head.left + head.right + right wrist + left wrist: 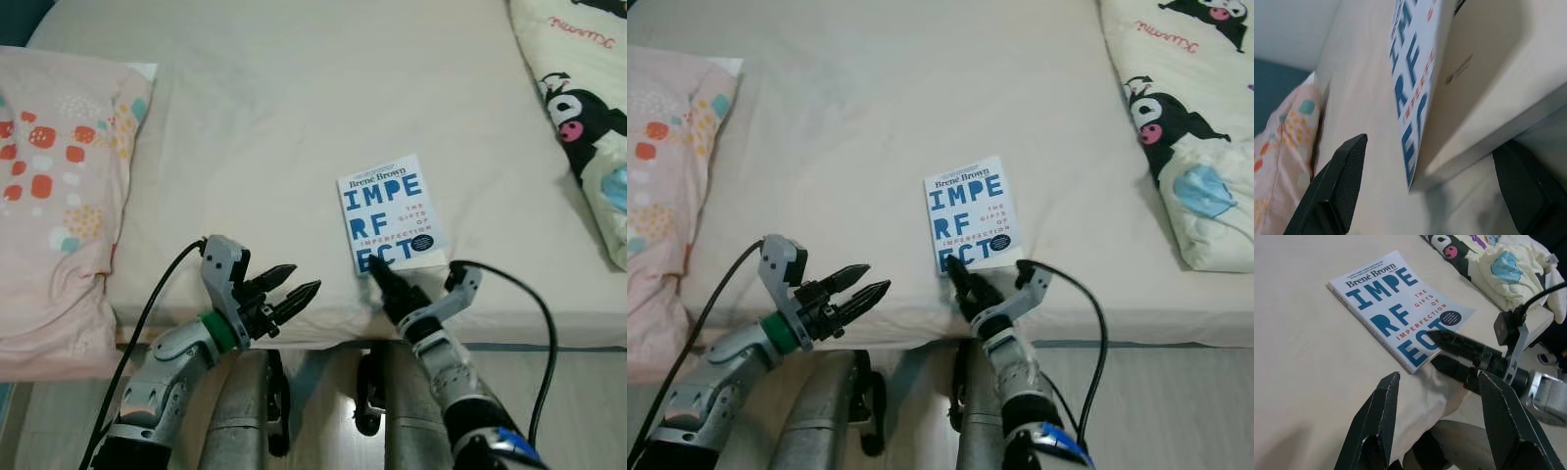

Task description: Clean up the room

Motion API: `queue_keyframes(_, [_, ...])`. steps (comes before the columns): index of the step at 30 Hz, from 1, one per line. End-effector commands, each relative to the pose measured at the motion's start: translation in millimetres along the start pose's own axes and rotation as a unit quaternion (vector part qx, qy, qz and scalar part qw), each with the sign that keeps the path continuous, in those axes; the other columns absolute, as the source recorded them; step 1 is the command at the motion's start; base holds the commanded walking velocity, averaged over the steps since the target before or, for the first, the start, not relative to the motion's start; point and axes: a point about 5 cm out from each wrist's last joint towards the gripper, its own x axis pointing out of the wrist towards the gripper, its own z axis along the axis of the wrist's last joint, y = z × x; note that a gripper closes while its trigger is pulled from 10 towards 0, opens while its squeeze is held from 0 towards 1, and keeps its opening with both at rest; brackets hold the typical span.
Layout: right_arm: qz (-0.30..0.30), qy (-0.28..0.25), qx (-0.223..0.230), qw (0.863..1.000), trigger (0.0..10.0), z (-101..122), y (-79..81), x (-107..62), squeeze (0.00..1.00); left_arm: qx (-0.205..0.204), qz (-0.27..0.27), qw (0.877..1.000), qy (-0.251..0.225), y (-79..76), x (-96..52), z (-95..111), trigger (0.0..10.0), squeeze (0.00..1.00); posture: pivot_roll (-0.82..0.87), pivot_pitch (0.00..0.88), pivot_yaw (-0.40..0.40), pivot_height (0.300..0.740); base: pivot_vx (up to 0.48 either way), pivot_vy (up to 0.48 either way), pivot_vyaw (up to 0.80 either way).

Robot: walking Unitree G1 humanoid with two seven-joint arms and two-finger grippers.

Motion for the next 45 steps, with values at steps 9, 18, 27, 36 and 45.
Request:
queue_keyframes(9, [-0.040,-0.024,0.042,0.998,10.0,6.9,-9.1,4.0,0.00,0.014,-0.005,0.999,0.036,-1.2,-15.3,-2.4,10.0,0.00,0.21,0.375,0.135,0.637,0.000,0.000,0.00])
queue_keyframes(18, [-0.011,-0.032,0.062,0.998,1.1,7.8,0.2,11.7,0.00,0.019,-0.046,0.998,0.034,-18.9,-14.7,0.1,10.0,0.00,0.22,0.375,0.140,0.637,0.000,0.000,0.00])
queue_keyframes(27, [-0.016,-0.042,0.075,0.996,0.0,5.4,-3.6,8.4,0.00,0.029,-0.082,0.995,0.043,-34.3,-11.2,-2.2,10.0,0.00,0.22,0.376,0.150,0.637,0.000,0.000,0.00])
queue_keyframes(36, [-0.015,-0.051,0.085,0.995,0.0,3.5,-4.6,6.9,0.00,0.036,-0.075,0.996,0.042,-31.2,-8.8,0.4,10.0,0.00,0.23,0.367,0.159,0.637,0.000,0.000,0.00])
queue_keyframes(45, [-0.007,-0.061,0.088,0.994,0.0,7.7,-2.3,9.4,0.00,0.047,-0.058,0.997,0.033,-25.9,-6.3,3.6,10.0,0.00,0.22,0.334,0.152,0.637,0.000,0.000,0.00])
